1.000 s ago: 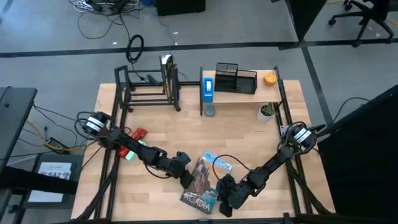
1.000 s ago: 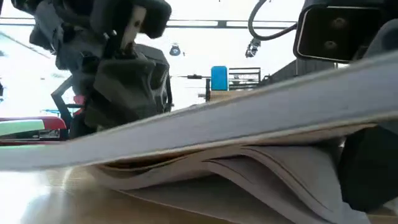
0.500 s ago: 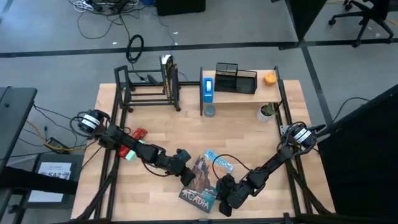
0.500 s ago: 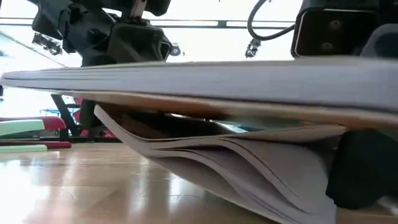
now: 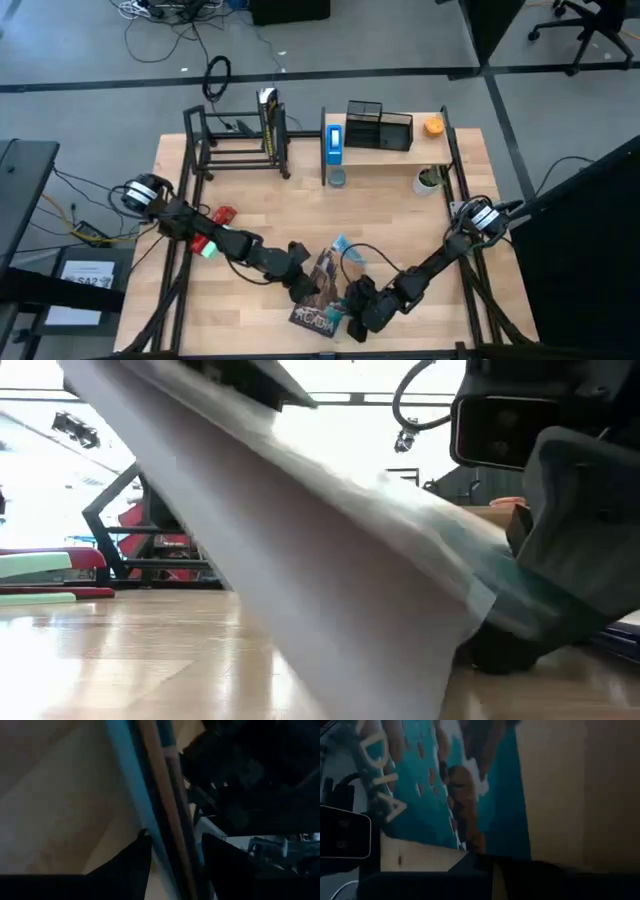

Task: Stock shelves
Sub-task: Put the brown book on the book organizer

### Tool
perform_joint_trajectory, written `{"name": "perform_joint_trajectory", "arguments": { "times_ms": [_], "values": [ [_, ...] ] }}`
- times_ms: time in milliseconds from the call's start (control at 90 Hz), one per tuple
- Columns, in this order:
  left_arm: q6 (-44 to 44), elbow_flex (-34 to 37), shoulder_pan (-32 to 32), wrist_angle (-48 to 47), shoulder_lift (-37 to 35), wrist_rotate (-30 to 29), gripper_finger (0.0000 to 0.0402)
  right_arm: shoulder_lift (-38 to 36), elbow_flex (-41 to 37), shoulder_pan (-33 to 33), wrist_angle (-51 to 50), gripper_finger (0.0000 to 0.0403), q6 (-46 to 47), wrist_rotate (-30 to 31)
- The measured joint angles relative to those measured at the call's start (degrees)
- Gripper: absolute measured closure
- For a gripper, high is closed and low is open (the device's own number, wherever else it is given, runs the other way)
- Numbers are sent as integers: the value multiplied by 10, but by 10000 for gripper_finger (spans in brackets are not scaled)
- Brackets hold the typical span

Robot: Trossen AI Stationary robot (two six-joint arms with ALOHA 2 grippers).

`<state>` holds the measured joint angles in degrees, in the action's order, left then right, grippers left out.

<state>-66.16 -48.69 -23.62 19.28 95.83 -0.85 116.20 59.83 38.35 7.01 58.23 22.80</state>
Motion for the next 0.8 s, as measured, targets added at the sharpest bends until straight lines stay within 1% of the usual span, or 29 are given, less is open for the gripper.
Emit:
{"name": "perform_joint_trajectory", "arguments": {
  "times_ms": [278,322,422,467,511,700,744,800],
  "values": [
    [-3,2,0,-114,-6,-7,370,0,0,0,-4,403,2,-1],
    [-3,1,0,-137,-10,-7,378,0,0,0,-4,403,2,-2],
    [-3,1,0,-179,-15,-4,377,0,0,0,-4,403,2,-3],
    [-3,1,0,-187,-16,-4,366,0,0,0,-5,403,3,-3],
    [-2,1,0,-193,-16,-4,346,0,0,0,-5,403,3,-3],
    [1,3,0,-237,-14,-3,222,0,0,0,-5,403,4,0],
    [-1,3,0,-245,-14,12,205,0,0,0,-5,403,6,1],
    [-9,3,0,-263,-14,37,198,0,0,0,-5,403,6,1]
  ]
}}
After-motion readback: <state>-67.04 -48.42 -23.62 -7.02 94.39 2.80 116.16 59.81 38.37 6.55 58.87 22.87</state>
